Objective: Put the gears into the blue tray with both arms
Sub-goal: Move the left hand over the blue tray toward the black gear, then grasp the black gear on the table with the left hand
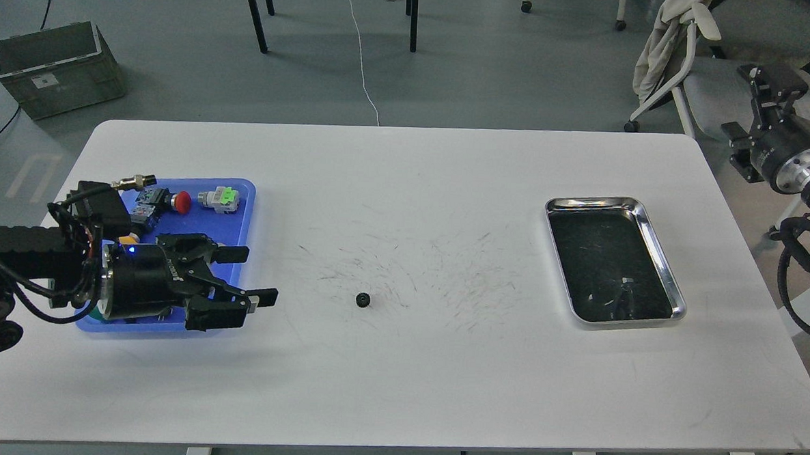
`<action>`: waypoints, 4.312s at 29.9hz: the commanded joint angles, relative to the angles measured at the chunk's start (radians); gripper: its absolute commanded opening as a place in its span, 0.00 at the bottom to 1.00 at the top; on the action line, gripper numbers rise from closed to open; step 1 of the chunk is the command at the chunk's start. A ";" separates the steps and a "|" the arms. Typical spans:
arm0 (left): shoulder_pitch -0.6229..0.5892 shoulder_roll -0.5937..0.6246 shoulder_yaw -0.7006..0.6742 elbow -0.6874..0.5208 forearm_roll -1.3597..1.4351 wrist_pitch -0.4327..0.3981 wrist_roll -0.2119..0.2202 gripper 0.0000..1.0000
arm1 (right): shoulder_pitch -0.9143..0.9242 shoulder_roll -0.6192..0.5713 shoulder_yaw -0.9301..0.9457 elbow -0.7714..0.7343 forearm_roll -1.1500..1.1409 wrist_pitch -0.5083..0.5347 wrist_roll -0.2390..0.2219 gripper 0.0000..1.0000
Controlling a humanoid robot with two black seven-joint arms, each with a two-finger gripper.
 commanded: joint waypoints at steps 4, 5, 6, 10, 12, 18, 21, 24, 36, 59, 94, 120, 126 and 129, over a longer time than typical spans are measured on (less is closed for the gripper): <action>-0.016 -0.169 0.001 0.097 0.138 0.031 0.000 0.97 | 0.000 -0.001 0.069 -0.002 0.000 -0.029 0.000 0.94; -0.016 -0.205 0.001 0.138 0.167 0.034 0.000 0.97 | 0.001 -0.001 0.069 -0.001 0.000 -0.032 0.000 0.94; -0.015 -0.239 0.001 0.181 0.199 0.041 0.000 0.97 | 0.001 -0.001 0.069 -0.001 0.000 -0.032 0.000 0.94; -0.015 -0.367 0.001 0.281 0.253 0.073 0.000 0.97 | 0.001 0.001 0.065 0.001 -0.002 -0.037 0.000 0.94; -0.013 -0.408 0.001 0.327 0.291 0.079 0.000 0.97 | 0.001 0.002 0.068 0.001 -0.002 -0.046 0.000 0.94; 0.002 -0.522 0.004 0.473 0.327 0.160 0.000 0.93 | -0.003 0.007 0.150 -0.010 0.003 -0.072 0.000 0.94; 0.013 -0.536 0.006 0.511 0.337 0.163 0.000 0.93 | -0.052 0.016 0.203 -0.025 0.001 -0.072 0.000 0.94; 0.030 -0.554 0.004 0.533 0.339 0.183 0.000 0.92 | -0.072 0.047 0.218 -0.024 0.001 -0.077 0.000 0.94; 0.082 -0.562 0.008 0.584 0.379 0.240 0.000 0.77 | -0.079 0.051 0.212 -0.021 0.000 -0.081 0.002 0.94; 0.090 -0.618 -0.002 0.674 0.379 0.254 0.000 0.53 | -0.086 0.051 0.204 -0.025 -0.002 -0.081 0.003 0.94; 0.093 -0.560 -0.014 0.659 0.379 0.271 0.000 0.11 | -0.112 0.053 0.200 -0.037 -0.012 -0.078 0.003 0.94; 0.083 -0.540 -0.022 0.646 0.379 0.263 0.000 0.44 | -0.122 0.051 0.198 -0.050 -0.016 -0.067 0.011 0.94; 0.071 -0.586 -0.023 0.688 0.379 0.263 0.000 0.44 | -0.123 0.050 0.198 -0.050 -0.016 -0.067 0.011 0.94; 0.060 -0.614 -0.022 0.712 0.379 0.265 0.000 0.44 | -0.129 0.050 0.198 -0.050 -0.016 -0.067 0.012 0.94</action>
